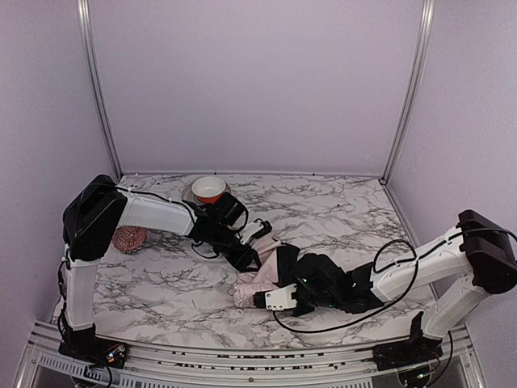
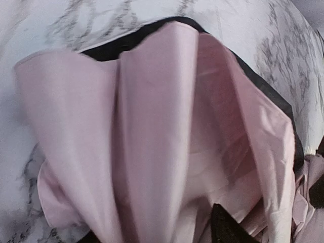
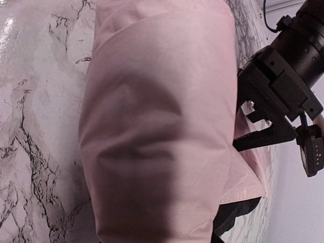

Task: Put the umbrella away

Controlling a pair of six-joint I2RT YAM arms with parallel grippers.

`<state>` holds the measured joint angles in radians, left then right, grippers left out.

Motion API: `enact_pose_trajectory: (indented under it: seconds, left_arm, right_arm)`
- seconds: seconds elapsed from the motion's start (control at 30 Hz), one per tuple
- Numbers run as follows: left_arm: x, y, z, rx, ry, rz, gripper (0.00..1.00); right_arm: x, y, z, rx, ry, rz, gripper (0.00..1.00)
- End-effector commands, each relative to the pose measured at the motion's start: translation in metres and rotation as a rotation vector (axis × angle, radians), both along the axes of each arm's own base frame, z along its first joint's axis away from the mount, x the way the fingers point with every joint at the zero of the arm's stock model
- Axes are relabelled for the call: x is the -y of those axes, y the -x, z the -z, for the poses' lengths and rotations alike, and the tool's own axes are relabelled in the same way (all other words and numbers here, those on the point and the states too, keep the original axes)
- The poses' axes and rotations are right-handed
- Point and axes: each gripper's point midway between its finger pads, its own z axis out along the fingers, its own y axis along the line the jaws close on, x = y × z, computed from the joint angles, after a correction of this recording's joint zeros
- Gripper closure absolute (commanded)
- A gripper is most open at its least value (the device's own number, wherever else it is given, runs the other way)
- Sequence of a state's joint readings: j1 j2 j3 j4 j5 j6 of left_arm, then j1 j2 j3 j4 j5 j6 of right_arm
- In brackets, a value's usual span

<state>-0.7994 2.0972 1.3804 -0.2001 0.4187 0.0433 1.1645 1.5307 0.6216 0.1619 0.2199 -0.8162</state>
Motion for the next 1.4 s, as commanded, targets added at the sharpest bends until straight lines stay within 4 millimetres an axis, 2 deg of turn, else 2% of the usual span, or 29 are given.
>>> enact_pose_trajectory:
  seconds: [0.0, 0.13, 0.23, 0.3, 0.4, 0.53, 0.6, 0.63, 0.67, 0.7, 0.77, 0.8, 0.87, 0.93, 1.0, 1.03, 1.07, 1.13, 1.17, 1.23, 1.37]
  left_arm:
    - [0.021, 0.060, 0.014, -0.099, 0.029, 0.181, 0.61]
    - [0.016, 0.095, 0.014, -0.222, 0.069, 0.237, 0.82]
    - [0.007, 0.111, 0.017, -0.291, 0.072, 0.249, 0.90]
    - [0.002, 0.118, 0.020, -0.328, 0.060, 0.247, 0.93]
    - [-0.003, 0.125, 0.021, -0.354, 0.047, 0.254, 0.96]
    - [-0.003, 0.125, 0.016, -0.362, 0.055, 0.261, 0.95]
    - [-0.007, 0.110, 0.019, -0.330, 0.021, 0.206, 0.87]
    - [-0.011, 0.097, 0.021, -0.302, -0.003, 0.157, 0.81]
    - [-0.016, 0.082, 0.022, -0.267, -0.030, 0.099, 0.74]
    - [-0.024, 0.064, 0.023, -0.216, -0.063, 0.037, 0.71]
    - [-0.034, 0.036, 0.015, -0.129, -0.088, -0.061, 0.62]
    - [-0.041, 0.018, 0.010, -0.060, -0.104, -0.120, 0.52]
    - [-0.048, 0.000, -0.009, 0.026, -0.081, -0.172, 0.42]
    - [-0.051, -0.018, -0.037, 0.144, -0.030, -0.215, 0.36]
    - [-0.060, -0.028, -0.063, 0.269, 0.011, -0.253, 0.32]
    - [-0.063, -0.029, -0.087, 0.339, 0.059, -0.259, 0.32]
    - [-0.064, -0.028, -0.097, 0.389, 0.093, -0.255, 0.32]
    - [-0.067, -0.015, -0.126, 0.489, 0.197, -0.202, 0.36]
    - [-0.068, -0.002, -0.145, 0.546, 0.254, -0.153, 0.40]
    - [-0.069, 0.028, -0.157, 0.641, 0.285, -0.029, 0.49]
    - [-0.067, 0.101, -0.143, 0.814, 0.231, 0.292, 0.52]
  right_arm:
    - [0.006, -0.013, 0.008, 0.034, 0.007, 0.070, 0.80]
    - [0.010, -0.030, 0.013, 0.035, 0.018, 0.140, 0.70]
    - [0.004, -0.030, 0.016, 0.003, 0.018, 0.128, 0.64]
    - [0.000, -0.028, 0.019, -0.020, 0.026, 0.111, 0.66]
    - [0.003, -0.024, 0.032, -0.064, 0.067, 0.107, 0.73]
    - [0.008, -0.014, 0.046, -0.194, 0.110, 0.106, 0.78]
    - [0.009, -0.006, 0.050, -0.269, 0.137, 0.098, 0.82]
    - [0.011, -0.001, 0.053, -0.306, 0.154, 0.098, 0.84]
    - [0.013, 0.004, 0.054, -0.348, 0.166, 0.094, 0.84]
    - [0.015, 0.009, 0.056, -0.389, 0.183, 0.093, 0.85]
    - [0.019, 0.017, 0.059, -0.467, 0.208, 0.101, 0.86]
    - [0.022, 0.020, 0.061, -0.501, 0.226, 0.107, 0.86]
    - [0.024, 0.028, 0.063, -0.570, 0.249, 0.111, 0.86]
    - [0.027, 0.035, 0.069, -0.635, 0.273, 0.110, 0.86]
    - [0.031, 0.041, 0.075, -0.700, 0.298, 0.115, 0.87]
    - [0.032, 0.044, 0.079, -0.732, 0.311, 0.119, 0.87]
    - [0.031, 0.045, 0.079, -0.758, 0.313, 0.121, 0.87]
    - [0.031, 0.047, 0.082, -0.822, 0.318, 0.130, 0.87]
    - [0.032, 0.048, 0.082, -0.857, 0.317, 0.137, 0.87]
    - [0.032, 0.047, 0.081, -0.922, 0.312, 0.159, 0.87]
    - [0.030, 0.046, 0.077, -1.063, 0.287, 0.189, 0.87]
